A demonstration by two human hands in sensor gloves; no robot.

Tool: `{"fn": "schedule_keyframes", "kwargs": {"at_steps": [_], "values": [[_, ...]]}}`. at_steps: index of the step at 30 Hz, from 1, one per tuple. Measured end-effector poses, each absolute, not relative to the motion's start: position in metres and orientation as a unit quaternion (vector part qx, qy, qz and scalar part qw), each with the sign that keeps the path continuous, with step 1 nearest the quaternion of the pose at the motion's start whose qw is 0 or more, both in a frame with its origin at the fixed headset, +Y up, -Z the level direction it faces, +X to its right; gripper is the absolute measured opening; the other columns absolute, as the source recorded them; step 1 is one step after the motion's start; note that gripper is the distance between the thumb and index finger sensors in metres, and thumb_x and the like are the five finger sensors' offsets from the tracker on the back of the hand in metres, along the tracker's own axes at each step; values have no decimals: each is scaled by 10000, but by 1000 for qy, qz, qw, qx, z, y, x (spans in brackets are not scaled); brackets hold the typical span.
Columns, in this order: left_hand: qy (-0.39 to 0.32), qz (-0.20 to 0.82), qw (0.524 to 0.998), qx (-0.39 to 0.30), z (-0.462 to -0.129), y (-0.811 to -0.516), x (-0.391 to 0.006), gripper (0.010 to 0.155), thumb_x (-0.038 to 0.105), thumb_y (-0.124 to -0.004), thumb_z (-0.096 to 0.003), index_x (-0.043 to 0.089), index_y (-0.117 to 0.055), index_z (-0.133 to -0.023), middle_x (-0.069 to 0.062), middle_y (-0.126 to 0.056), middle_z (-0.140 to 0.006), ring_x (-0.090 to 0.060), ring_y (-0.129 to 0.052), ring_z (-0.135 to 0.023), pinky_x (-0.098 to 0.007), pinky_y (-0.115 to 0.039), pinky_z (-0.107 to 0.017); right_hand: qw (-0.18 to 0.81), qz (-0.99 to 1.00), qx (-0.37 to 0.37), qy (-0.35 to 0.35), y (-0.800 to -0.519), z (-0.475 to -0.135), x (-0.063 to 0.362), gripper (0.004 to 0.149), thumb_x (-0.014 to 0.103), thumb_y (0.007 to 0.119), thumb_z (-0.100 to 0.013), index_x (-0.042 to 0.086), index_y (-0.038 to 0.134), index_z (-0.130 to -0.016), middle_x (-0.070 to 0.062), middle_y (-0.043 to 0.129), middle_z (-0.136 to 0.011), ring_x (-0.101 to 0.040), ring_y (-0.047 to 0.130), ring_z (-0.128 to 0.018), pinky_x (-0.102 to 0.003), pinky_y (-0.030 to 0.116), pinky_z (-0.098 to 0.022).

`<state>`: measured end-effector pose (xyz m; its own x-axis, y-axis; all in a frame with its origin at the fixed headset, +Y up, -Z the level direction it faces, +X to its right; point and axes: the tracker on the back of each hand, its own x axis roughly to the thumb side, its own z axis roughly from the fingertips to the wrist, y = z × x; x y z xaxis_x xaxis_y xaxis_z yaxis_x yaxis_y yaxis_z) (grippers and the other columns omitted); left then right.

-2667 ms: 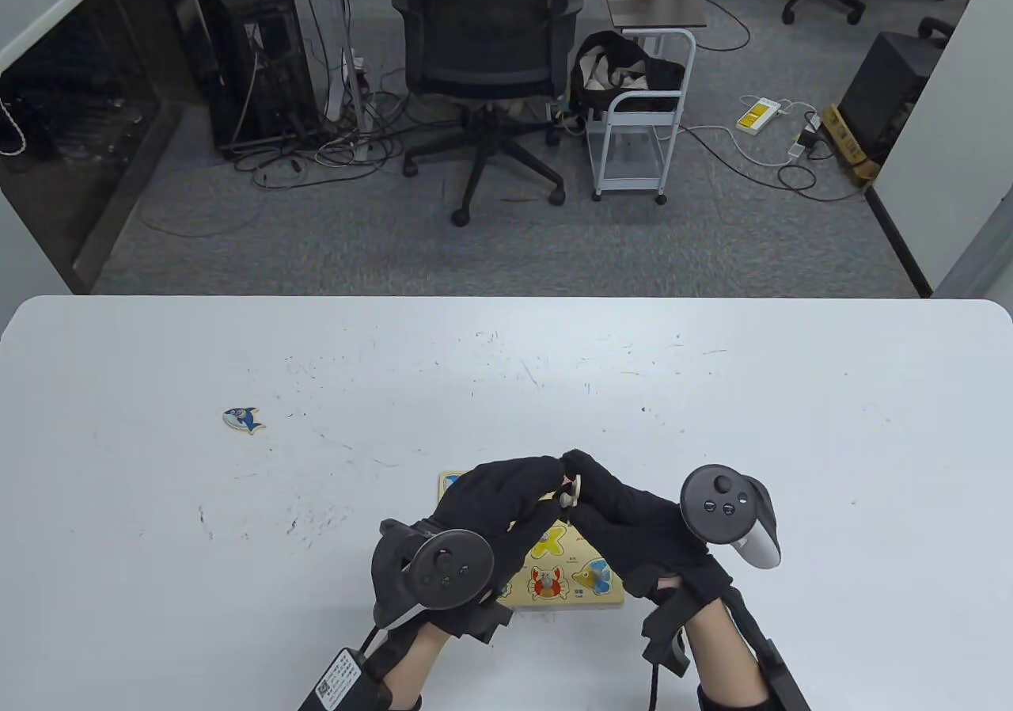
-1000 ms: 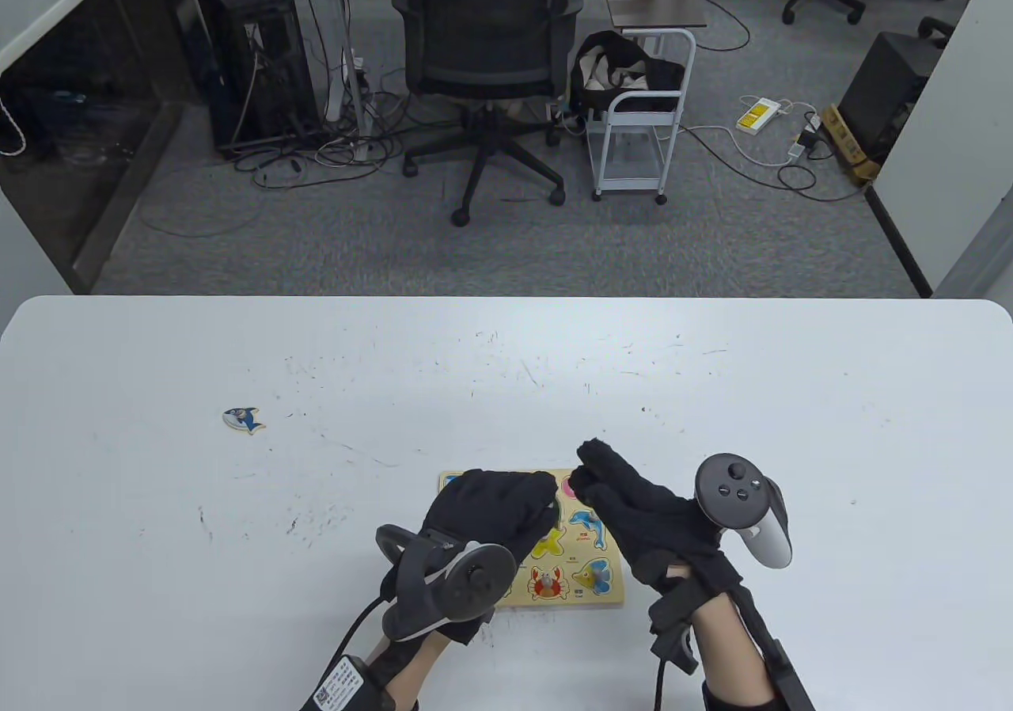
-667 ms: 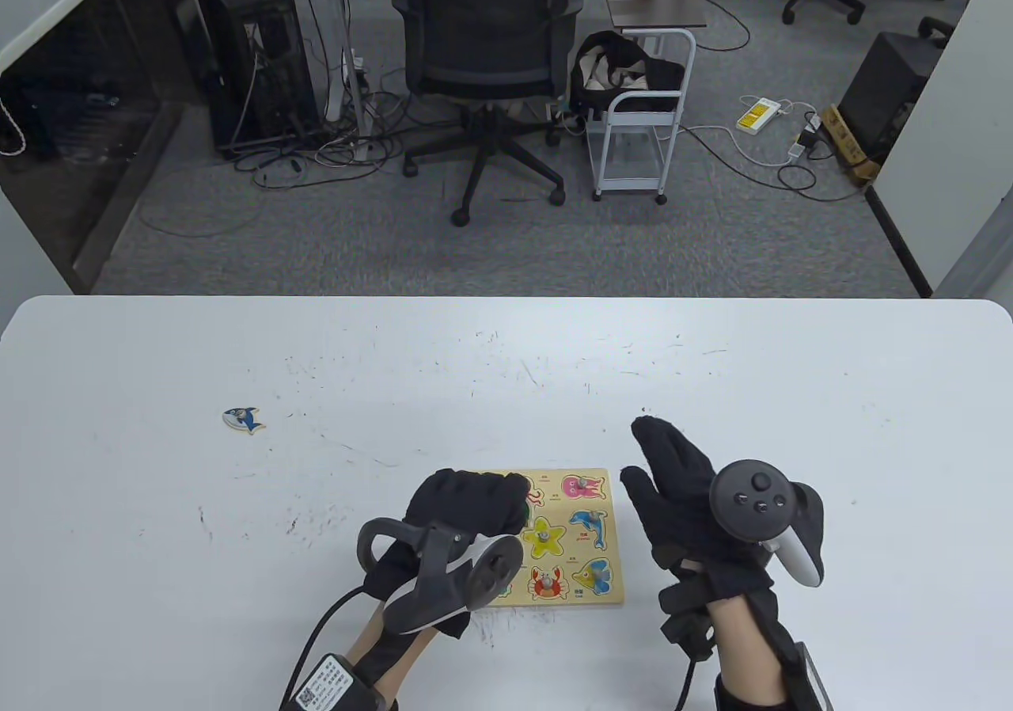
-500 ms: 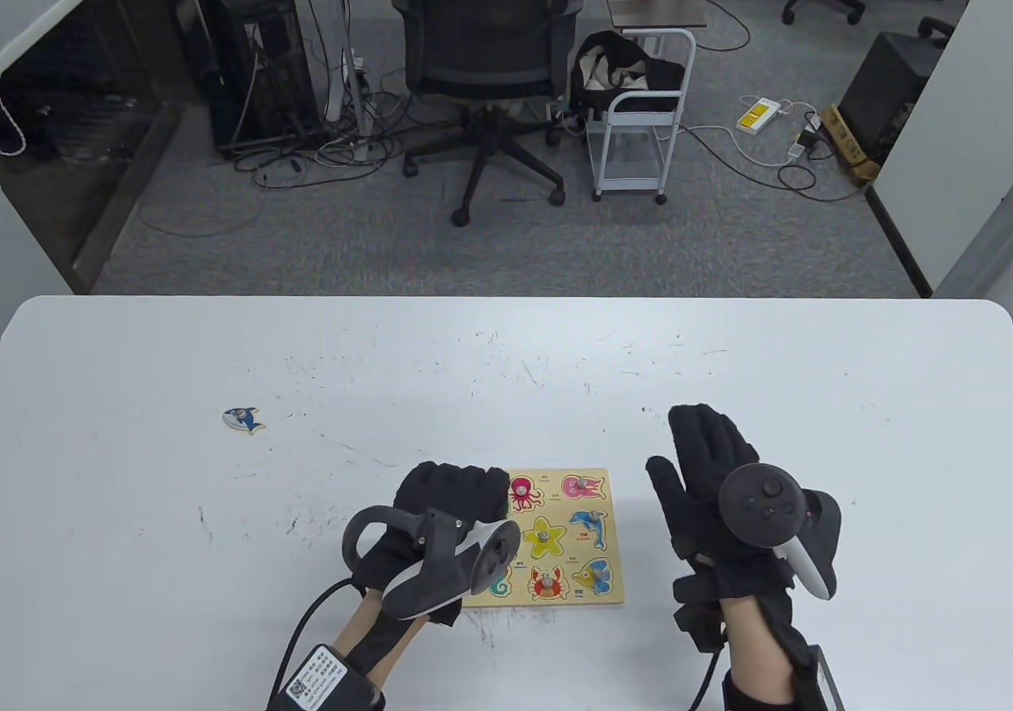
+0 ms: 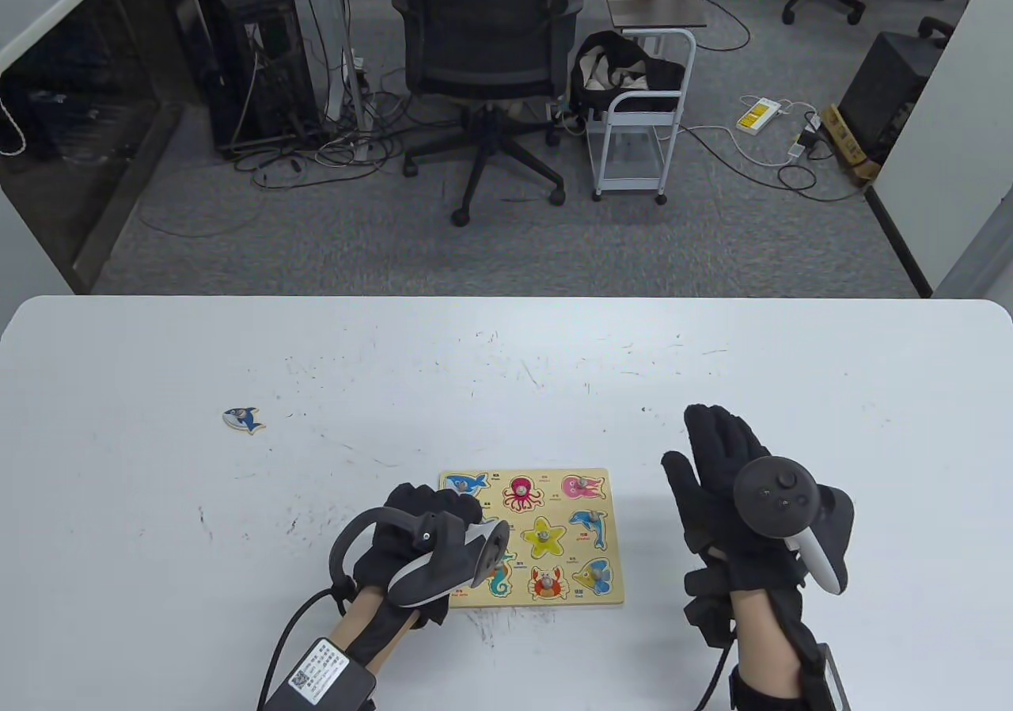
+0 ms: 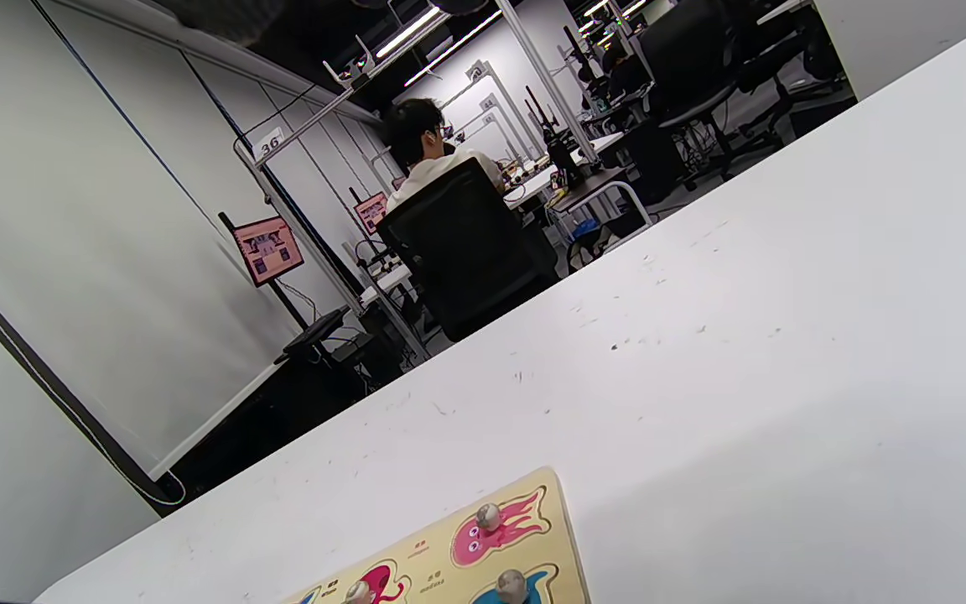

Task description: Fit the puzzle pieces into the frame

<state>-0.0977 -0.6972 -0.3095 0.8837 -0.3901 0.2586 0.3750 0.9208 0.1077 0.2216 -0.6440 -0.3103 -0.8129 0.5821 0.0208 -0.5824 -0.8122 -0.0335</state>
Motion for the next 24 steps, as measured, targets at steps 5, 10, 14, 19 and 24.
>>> {"fn": "schedule_keyframes", "kwargs": {"at_steps": [5,10,14,19,24], "values": [[-145,-207,967,3,-310,-718,-97,465,539,-852,-452,428,-822,-903,154,-999,-849,-87,-1006,-781,-408,-809,-694,303,953,7,-18,-644,-310,221,681,541,683,-507,302,468,-1107,-29,458,-1201,-388,429,-1124,-618,336,-809],[-153,-226,962,-18,-308,-733,-93,463,540,-850,-454,427,-821,-902,153,-998,-849,-87,-1006,-780,-407,-810,-693,299,954,9,-16,-646,-311,219,679,541,683,-507,302,472,-1106,-31,464,-1200,-389,433,-1123,-618,339,-808],[-159,-236,958,-26,-307,-741,-89,465,540,-848,-453,427,-819,-903,153,-998,-848,-86,-1006,-779,-407,-810,-692,298,954,11,-14,-646,-311,219,680,541,683,-507,302,469,-1107,-30,467,-1199,-391,436,-1122,-618,340,-808],[-163,-247,954,-36,-306,-746,-85,465,540,-848,-454,425,-819,-904,152,-998,-848,-88,-1006,-779,-408,-809,-693,299,954,12,-14,-646,-311,218,685,543,682,-507,303,460,-1108,-31,467,-1199,-392,437,-1120,-618,344,-808],[-164,-263,950,-40,-306,-751,-82,466,540,-847,-455,424,-818,-905,152,-999,-847,-87,-1005,-779,-408,-809,-692,298,954,15,-14,-646,-311,218,684,543,682,-506,301,464,-1108,-29,469,-1198,-393,440,-1119,-618,348,-806]]}}
